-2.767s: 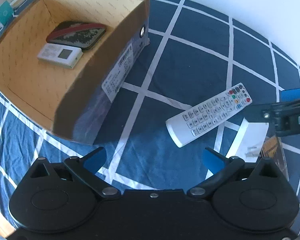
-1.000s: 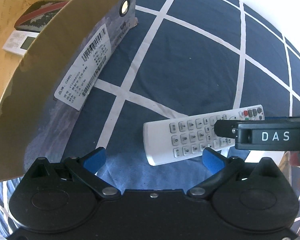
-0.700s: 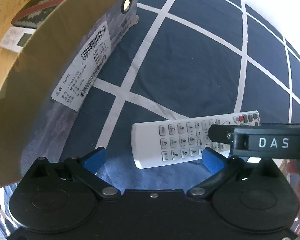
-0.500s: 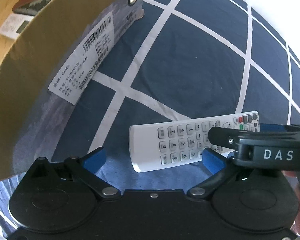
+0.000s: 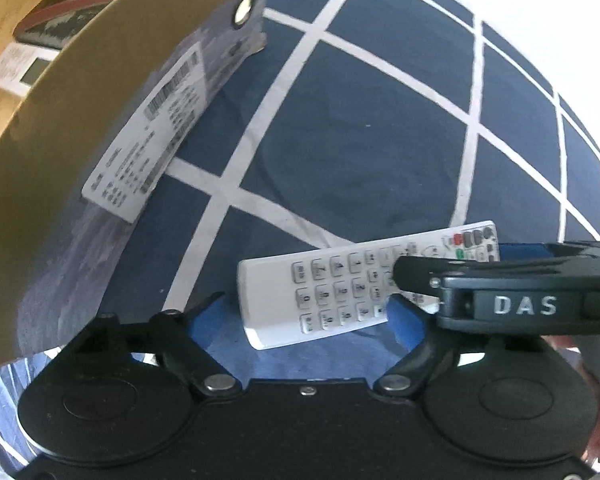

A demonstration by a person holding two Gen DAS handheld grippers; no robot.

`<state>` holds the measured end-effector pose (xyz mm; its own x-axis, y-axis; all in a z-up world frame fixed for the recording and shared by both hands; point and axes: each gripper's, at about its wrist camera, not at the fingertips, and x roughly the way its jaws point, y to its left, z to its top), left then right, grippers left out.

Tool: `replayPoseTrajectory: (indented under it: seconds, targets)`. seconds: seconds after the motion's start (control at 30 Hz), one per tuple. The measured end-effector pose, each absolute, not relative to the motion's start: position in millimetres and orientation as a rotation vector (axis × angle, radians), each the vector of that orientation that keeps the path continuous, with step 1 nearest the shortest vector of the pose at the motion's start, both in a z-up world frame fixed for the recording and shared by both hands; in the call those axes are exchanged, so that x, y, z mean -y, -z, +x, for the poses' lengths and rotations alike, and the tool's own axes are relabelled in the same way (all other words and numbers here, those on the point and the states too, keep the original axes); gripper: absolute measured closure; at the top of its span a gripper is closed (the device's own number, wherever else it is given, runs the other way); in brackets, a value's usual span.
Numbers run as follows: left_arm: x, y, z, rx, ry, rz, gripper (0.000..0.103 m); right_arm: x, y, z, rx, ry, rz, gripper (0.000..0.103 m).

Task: Organize objects
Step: 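Carry the TV remote with the right gripper over the box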

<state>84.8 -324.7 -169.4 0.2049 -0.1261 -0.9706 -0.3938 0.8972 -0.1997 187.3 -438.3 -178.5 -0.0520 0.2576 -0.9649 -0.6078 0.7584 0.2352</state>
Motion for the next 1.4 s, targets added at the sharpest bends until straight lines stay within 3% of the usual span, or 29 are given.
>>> replayPoseTrajectory:
  seconds: [0.53, 1.4]
  targets:
    - [317.6, 138.3, 73.4, -1.324, -0.194, -0.414, 0.025, 443.6, 153.3, 183.0, -1.403, -0.719, -0.246, 0.011]
    - [280.9, 55.8, 2.9, -1.214, -0.097, -0.277, 0.025, 423.9, 70.2, 83.3, -1.262, -0.645, -0.125, 0.011]
